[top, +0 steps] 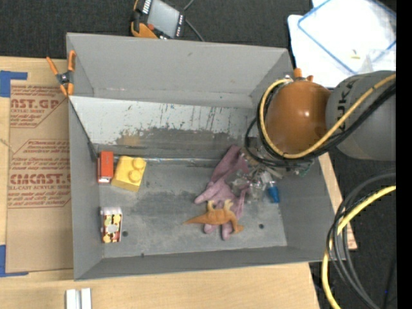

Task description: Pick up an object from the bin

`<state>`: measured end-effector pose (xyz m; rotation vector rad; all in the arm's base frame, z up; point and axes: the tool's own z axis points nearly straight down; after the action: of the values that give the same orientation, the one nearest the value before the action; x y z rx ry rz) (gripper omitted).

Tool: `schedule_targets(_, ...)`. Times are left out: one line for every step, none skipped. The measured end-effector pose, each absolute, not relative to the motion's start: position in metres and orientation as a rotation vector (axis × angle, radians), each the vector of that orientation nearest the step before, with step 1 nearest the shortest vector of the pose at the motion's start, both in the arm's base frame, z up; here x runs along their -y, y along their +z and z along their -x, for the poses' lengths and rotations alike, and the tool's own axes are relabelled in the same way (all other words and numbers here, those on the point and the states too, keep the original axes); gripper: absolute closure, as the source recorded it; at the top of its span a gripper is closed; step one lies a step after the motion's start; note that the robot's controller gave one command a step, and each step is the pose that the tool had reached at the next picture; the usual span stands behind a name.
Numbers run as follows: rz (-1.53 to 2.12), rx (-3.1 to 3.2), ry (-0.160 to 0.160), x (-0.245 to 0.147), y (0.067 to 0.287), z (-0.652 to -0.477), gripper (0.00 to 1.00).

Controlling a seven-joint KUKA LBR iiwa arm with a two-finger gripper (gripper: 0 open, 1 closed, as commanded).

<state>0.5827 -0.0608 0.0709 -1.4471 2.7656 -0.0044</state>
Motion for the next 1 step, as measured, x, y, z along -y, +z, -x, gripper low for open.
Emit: schedule_targets(1.217, -2.876, 0.000, 0.0593, 0.0704, -0.5889, 1.00)
